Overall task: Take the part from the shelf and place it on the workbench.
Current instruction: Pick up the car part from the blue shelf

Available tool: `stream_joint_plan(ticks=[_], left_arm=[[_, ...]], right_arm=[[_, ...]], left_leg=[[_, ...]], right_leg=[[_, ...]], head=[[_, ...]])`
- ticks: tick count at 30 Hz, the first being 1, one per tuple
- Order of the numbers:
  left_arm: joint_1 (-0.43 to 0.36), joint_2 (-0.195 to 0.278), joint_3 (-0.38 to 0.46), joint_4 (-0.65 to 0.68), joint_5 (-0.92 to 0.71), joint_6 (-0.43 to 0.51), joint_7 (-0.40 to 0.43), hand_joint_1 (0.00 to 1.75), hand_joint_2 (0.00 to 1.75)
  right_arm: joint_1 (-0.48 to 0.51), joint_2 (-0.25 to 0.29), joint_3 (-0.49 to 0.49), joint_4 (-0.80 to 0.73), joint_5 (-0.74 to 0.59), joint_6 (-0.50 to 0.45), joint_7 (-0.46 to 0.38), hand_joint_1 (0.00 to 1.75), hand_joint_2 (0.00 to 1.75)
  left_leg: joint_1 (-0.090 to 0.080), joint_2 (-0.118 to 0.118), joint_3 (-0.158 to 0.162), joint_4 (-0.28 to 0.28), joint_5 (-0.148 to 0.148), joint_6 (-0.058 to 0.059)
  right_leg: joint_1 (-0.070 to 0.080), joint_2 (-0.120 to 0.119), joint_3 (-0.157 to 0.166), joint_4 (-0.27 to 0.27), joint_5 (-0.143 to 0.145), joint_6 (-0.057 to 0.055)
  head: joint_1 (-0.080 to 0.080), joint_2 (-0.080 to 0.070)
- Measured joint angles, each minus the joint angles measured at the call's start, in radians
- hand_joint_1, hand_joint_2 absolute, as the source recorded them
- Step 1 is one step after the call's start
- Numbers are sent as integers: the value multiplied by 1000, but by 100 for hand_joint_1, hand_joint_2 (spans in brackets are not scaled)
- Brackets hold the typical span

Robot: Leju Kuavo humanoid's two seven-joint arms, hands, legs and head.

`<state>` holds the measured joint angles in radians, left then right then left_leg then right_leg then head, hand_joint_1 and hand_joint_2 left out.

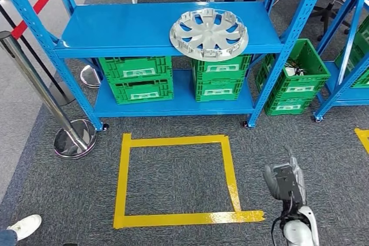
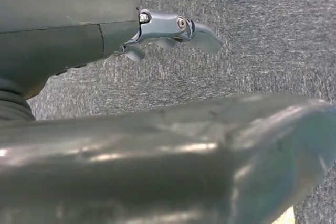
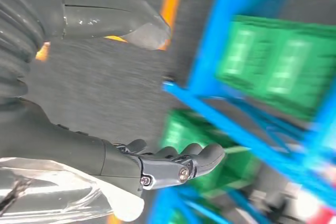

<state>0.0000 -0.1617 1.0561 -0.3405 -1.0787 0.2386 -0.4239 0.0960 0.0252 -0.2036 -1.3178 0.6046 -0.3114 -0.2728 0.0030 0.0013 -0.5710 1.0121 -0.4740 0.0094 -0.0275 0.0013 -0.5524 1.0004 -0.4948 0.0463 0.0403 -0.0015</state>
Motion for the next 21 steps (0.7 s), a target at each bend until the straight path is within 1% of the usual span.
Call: stream_joint_plan(ticks=[10,16,21], left_arm=[[-20,0,51,37,-118,11,-45,0,0],[-32,2,59,54,-180,11,-70,0,0],[-42,6,59,66,-225,10,-78,0,0]], right_arm=[[-127,-98,221,-226,27,-41,23,0,175],[-255,-148,359,-295,91,-45,69,0,175],[-377,-186,474,-308,163,-14,125,0,175]], left_leg=[[0,0,0,0,1,0],[0,0,0,0,1,0],[0,0,0,0,2,0]], right_leg=[[0,0,0,0,1,0],[0,0,0,0,1,0],[0,0,0,0,1,0]], head=[[0,0],[0,0],[0,0]])
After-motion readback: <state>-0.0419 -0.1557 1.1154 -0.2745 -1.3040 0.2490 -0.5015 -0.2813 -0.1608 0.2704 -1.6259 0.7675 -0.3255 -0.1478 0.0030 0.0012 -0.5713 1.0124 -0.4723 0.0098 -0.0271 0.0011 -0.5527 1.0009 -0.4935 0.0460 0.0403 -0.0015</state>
